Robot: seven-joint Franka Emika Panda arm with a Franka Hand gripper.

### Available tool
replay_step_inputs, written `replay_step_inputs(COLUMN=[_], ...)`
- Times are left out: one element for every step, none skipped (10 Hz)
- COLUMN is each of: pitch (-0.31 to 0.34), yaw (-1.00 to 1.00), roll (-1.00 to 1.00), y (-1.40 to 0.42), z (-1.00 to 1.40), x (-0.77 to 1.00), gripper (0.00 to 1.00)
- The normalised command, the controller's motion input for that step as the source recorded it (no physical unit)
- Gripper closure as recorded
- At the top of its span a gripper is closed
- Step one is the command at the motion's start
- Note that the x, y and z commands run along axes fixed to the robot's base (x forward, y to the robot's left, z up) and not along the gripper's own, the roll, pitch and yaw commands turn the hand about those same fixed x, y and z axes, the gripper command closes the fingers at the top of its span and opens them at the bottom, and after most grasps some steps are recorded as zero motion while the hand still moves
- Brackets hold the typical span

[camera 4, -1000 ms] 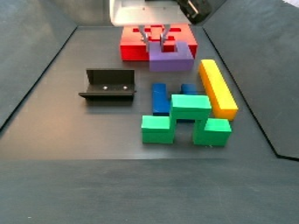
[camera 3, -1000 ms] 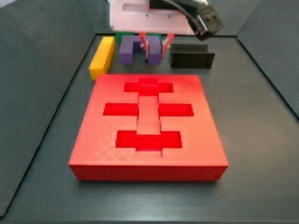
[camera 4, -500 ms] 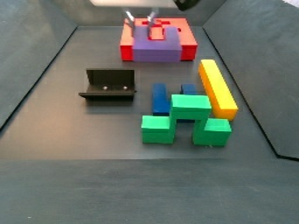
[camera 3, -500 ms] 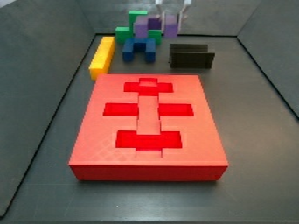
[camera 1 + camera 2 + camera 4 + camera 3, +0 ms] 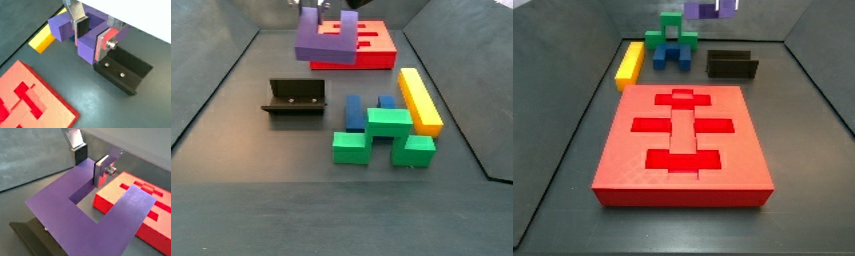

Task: Pick up the purple object. Move up. Place the purple object on the fixture. Regrasp the purple object. Move to above the board. Insert the purple object.
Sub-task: Place the purple object on the fixture.

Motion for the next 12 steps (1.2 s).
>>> replay_step_inputs(pitch=[0.0,0.0,-0.011,-0.026,-0.086,-0.12,-0.191,-0.38,-0.277,-0.214,-0.131,0.066], yaw=[-0.13,-0.15,-0.16,-0.15,-0.14,-0.08,-0.02,0.05,0.15,0.17,0.16,0.07], roll=[-0.47,-0.53,-0.55,-0.61,-0.59,-0.42,-0.34,0.0,0.06,0.07,0.05,-0.02], y=[0.11,0.15,0.19,0.23,0.23,0.13,0.08,-0.05,-0.17,-0.16,-0.13,0.0], z=[0.0,0.0,0.0,-0.07,-0.17,-0.35,-0.43,-0.46,-0.4,-0.4,-0.34,-0.07], x=[0.83,0.84,0.83,0.84,0.82,0.75,0.67,0.25,0.13,0.2,0.25,0.49], gripper=[1.0,1.0,1.0,1.0,1.0,1.0,1.0,1.0,1.0,1.0,1.0,1.0])
